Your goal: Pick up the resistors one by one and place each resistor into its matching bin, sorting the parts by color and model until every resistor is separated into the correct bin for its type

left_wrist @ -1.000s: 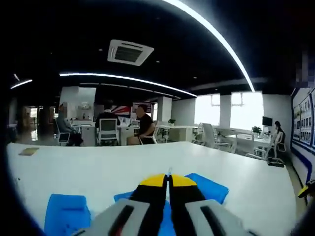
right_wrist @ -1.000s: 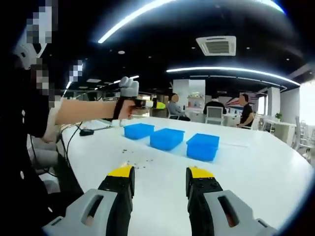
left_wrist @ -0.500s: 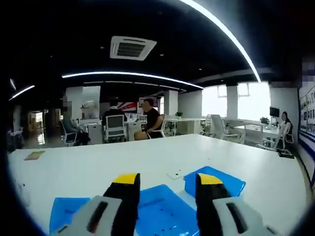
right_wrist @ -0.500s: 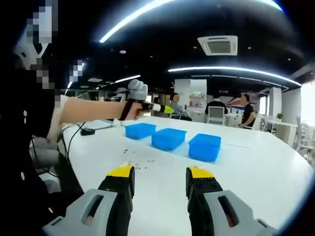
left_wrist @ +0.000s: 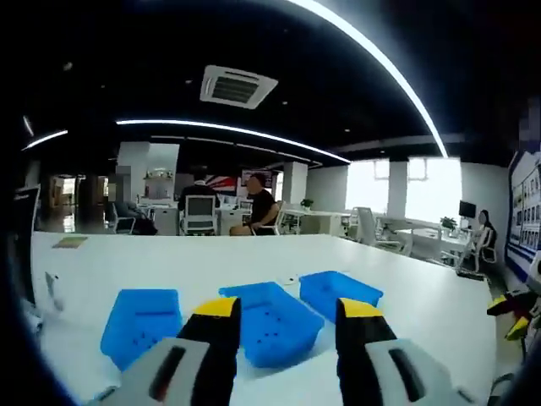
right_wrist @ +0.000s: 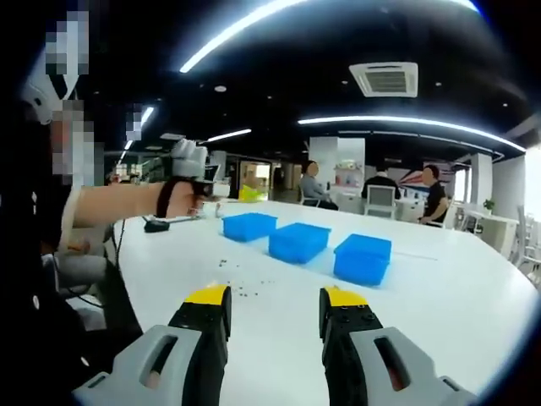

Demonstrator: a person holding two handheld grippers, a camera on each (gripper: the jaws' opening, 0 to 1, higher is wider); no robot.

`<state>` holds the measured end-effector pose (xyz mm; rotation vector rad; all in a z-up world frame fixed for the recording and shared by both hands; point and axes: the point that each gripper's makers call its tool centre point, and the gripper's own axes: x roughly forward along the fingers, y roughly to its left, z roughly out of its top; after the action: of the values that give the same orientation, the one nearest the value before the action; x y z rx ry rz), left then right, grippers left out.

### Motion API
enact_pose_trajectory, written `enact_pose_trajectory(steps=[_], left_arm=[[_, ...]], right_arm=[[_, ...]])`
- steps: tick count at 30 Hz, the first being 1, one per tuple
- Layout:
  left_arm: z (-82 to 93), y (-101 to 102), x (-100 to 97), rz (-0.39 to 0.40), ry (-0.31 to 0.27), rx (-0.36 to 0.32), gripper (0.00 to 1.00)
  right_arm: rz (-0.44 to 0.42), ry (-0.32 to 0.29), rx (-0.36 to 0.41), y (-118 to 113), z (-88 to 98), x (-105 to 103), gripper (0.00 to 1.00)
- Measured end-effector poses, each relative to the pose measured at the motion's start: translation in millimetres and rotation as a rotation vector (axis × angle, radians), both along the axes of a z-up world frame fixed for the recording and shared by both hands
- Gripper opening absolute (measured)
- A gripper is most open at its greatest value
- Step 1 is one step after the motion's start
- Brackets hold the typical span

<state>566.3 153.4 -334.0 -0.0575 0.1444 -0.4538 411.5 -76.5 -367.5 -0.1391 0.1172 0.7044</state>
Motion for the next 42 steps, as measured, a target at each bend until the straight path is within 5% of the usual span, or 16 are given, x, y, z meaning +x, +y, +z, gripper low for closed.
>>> enact_pose_trajectory(steps=[5, 8, 12, 14, 17, 22, 27, 28, 35, 42], left_arm=[[-7.3, 21.7, -50.1, 0.033, -0.001, -0.015, 0.46], [-15.6, 32.7, -78.0, 0.049, 0.053, -0.097, 0.47], [-23.8, 45.8, -108.6, 0.079, 0.048, -0.085, 0.47], [-28.7, 49.3, -123.1, 0.079, 0.048, -0.072, 0.49], [-30.6, 54.4, -142.8, 0.061, 0.04, -0.14, 0.57], [-39.7, 71.1, -160.7, 0.098, 0.033, -0.065, 0.55], [-40.9, 71.5, -163.9, 0.099, 0.036, -0.051, 0.55], [-55.5, 72.2, -162.4, 0.105, 0.147, 0.023, 0.53], [-65.6, 63.8, -142.7, 0.067, 0.372, 0.081, 0.5], [-68.9, 49.6, -116.2, 0.021, 0.45, 0.232, 0.45]], right_arm=[[0.014, -0.002, -0.002, 4.2, 0.5, 0.2, 0.43], [0.019, -0.002, -0.003, 5.3, 0.0, 0.5, 0.43], [0.021, -0.003, -0.005, 5.6, 0.3, 1.0, 0.43], [0.021, -0.005, -0.006, 5.0, 1.6, 1.1, 0.43], [0.019, -0.007, -0.009, 2.8, 2.9, 0.8, 0.43], [0.009, -0.002, -0.014, -1.3, 2.4, 0.5, 0.44], [0.01, -0.002, -0.018, -1.3, 3.1, -1.1, 0.44], [0.012, -0.002, -0.02, -1.2, 3.1, -1.5, 0.44], [0.021, 0.003, -0.038, -1.6, 0.5, -4.3, 0.44], [0.017, 0.004, -0.031, -6.2, -0.8, -5.3, 0.44]])
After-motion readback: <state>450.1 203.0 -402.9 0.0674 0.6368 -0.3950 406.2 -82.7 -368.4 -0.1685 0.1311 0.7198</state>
